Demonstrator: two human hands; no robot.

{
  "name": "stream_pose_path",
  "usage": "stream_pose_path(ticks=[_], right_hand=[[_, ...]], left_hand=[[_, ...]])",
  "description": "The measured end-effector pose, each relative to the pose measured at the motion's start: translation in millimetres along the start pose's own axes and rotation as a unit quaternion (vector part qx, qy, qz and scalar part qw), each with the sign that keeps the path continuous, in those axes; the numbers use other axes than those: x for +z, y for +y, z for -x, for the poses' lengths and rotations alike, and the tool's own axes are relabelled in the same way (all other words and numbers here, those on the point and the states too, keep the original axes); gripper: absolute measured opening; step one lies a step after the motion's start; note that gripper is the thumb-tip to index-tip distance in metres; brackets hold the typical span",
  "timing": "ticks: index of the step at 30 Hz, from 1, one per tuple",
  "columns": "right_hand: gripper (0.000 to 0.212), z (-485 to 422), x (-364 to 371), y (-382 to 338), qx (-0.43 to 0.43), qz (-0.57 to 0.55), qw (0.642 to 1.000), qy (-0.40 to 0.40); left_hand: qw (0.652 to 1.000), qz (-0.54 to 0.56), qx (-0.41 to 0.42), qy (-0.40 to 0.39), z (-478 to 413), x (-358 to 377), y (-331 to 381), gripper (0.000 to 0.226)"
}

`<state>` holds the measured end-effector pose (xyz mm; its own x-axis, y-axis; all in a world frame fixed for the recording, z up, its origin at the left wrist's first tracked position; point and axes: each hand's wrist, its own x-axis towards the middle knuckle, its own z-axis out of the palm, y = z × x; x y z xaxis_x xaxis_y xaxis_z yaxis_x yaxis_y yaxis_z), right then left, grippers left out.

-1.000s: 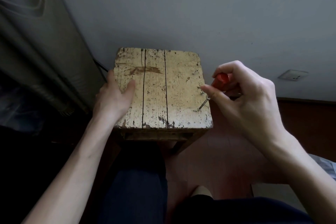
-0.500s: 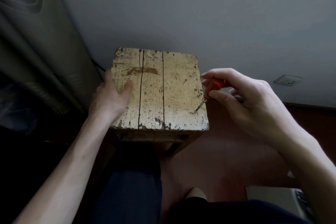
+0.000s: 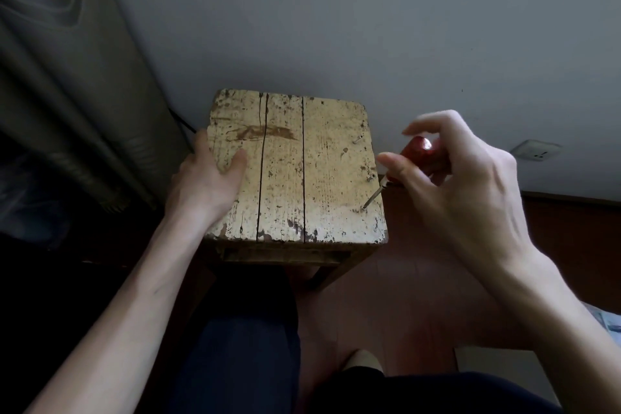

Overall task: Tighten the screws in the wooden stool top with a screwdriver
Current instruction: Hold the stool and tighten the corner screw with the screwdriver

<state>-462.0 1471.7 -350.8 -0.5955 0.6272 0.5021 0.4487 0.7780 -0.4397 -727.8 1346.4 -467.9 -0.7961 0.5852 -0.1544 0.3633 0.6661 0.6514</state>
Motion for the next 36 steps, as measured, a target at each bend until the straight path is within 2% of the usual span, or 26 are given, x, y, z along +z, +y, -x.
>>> stream_pose_path(ticks=[3, 6, 9, 12, 17, 26, 31, 36], right_hand=[[0.034, -1, -5, 7, -0.032, 0.001, 0.998, -0.057], [0.046, -1, -13, 13, -0.054, -0.044, 0.987, -0.142], [0.049, -3, -18, 16, -0.077, -0.082, 0.978, -0.178], [0.039, -4, -14, 13, -0.085, -0.087, 0.978, -0.168], [0.019, -3, -2, 3, -0.061, -0.062, 0.992, -0.093], [0.034, -4, 5, 7, 0.034, -0.028, 0.999, 0.014], [0.034, -5, -2, 10, -0.048, 0.029, 0.997, -0.053], [0.043, -5, -18, 13, -0.069, -0.035, 0.984, -0.158]], left_hand=[[1.0, 0.001, -0.001, 0.001, 0, 0, 0, 0.085], [1.0, 0.0, -0.001, 0.0, 0, 0, 0, 0.085], [1.0, 0.004, 0.004, 0.002, 0, 1, 0, 0.083], [1.0, 0.005, 0.005, 0.004, 0, 2, 0, 0.083], [1.0, 0.006, 0.007, 0.003, -1, 2, -2, 0.082], [1.0, 0.0, 0.007, 0.003, 1, 1, 0, 0.083], [1.0, -0.001, 0.004, 0.006, 1, -1, 1, 0.085], [1.0, -0.004, 0.001, 0.001, 0, -1, 1, 0.083]])
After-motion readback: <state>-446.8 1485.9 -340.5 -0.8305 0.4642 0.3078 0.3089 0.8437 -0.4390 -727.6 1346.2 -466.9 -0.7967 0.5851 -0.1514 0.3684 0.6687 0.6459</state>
